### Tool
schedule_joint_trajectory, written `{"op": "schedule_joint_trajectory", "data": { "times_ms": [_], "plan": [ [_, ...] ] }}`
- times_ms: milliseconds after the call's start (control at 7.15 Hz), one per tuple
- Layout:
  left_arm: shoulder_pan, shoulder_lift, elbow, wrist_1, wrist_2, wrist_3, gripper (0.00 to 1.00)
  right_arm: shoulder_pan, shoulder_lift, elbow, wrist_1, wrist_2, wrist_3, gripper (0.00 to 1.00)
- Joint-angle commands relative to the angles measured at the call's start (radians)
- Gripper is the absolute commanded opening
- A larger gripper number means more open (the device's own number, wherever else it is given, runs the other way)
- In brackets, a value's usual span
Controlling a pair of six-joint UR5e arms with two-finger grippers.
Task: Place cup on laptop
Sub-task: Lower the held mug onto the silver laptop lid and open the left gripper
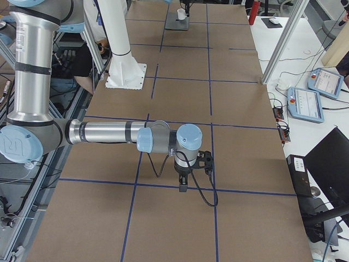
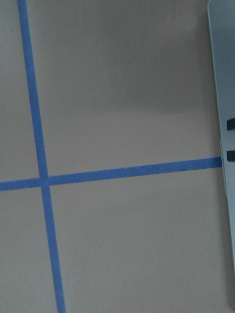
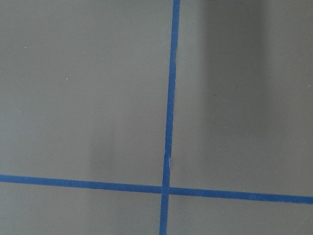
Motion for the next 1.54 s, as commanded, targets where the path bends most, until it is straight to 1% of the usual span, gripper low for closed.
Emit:
{"op": "schedule_joint_trajectory", "data": {
  "times_ms": [0,140,419,839,978,1118,1258,1398],
  "plan": [
    [0.005,0.017,0.008,-0.002,-0.006,-0.016,0.0,0.0,0.0,0.0,-0.001,0.0,0.0,1.0],
    [0.005,0.02,0.008,0.005,-0.008,-0.016,0.0,0.0,0.0,0.0,0.001,0.0,0.0,1.0],
    [0.011,0.028,0.01,0.016,-0.067,-0.045,0.0,0.0,0.0,0.0,-0.001,-0.001,0.0,1.0],
    [0.043,0.028,0.011,0.016,-0.067,-0.05,0.0,0.0,0.0,0.0,-0.001,-0.001,0.0,1.0],
    [0.043,0.028,0.013,0.018,-0.066,-0.046,0.07,0.0,0.0,0.0,-0.001,0.0,0.0,1.0],
    [0.045,0.028,0.014,0.016,-0.061,-0.036,0.55,0.0,0.0,0.0,-0.001,0.0,0.0,1.0],
    [0.045,0.028,0.016,0.016,-0.06,-0.035,0.64,0.0,0.0,0.0,-0.001,0.0,0.0,1.0],
    [0.043,0.028,0.019,0.016,-0.058,-0.035,0.77,0.0,0.0,0.0,0.001,0.0,0.0,1.0]
  ]
}}
